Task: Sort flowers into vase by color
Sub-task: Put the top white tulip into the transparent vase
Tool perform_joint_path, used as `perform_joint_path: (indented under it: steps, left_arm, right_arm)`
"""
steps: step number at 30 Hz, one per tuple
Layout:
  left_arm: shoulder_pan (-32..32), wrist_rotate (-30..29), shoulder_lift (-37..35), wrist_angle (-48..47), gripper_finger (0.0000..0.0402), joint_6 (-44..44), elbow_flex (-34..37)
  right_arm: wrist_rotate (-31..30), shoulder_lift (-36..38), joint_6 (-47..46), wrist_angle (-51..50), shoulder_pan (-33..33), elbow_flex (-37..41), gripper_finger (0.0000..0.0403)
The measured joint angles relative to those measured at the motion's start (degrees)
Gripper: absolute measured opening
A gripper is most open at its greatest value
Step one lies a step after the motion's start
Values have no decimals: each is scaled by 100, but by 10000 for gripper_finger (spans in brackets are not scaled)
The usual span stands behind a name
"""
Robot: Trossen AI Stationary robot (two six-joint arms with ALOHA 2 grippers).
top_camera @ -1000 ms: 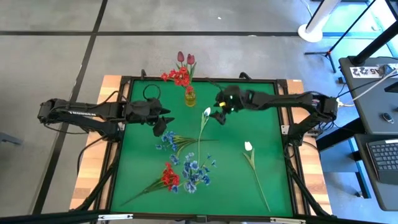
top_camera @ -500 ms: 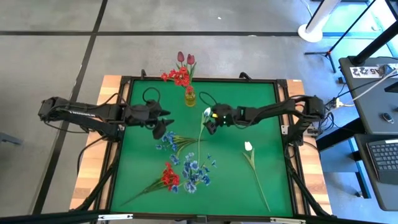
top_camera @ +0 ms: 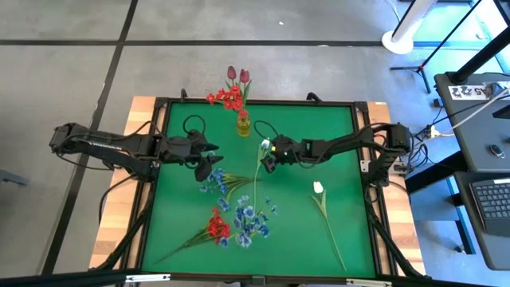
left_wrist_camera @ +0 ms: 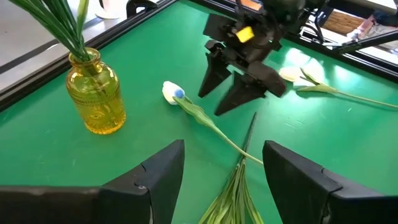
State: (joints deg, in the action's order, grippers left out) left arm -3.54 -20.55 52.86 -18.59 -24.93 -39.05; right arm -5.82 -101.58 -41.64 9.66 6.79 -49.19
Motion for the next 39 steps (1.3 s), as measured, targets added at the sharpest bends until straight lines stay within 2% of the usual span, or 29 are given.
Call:
perform_joint_path:
  steps: [5, 10, 19, 27, 32, 39]
  left_arm:
    - [-4, -3, 0, 0, 212, 9, 0]
    - [-4, -131, 0, 2, 212, 2, 0]
    - [-53, -147, 2, 18, 212, -31, 2]
    - [-291, -150, 2, 37, 212, -52, 4]
    - [-463, -149, 2, 39, 212, -155, 4]
    - [-689, -292, 2, 48, 212, -199, 4]
  right_arm:
    - [-260, 0, -34, 84, -304, -11, 330]
    - [-502, -59, -113, 110, -317, -159, 330]
    - [-256, -925, -171, 110, -302, -737, 330]
    - [-330, -1045, -167, 25, -306, -835, 324]
    - [-353, -1045, -202, -195, -302, -841, 259]
    - [-343, -1049, -211, -373, -288, -831, 102]
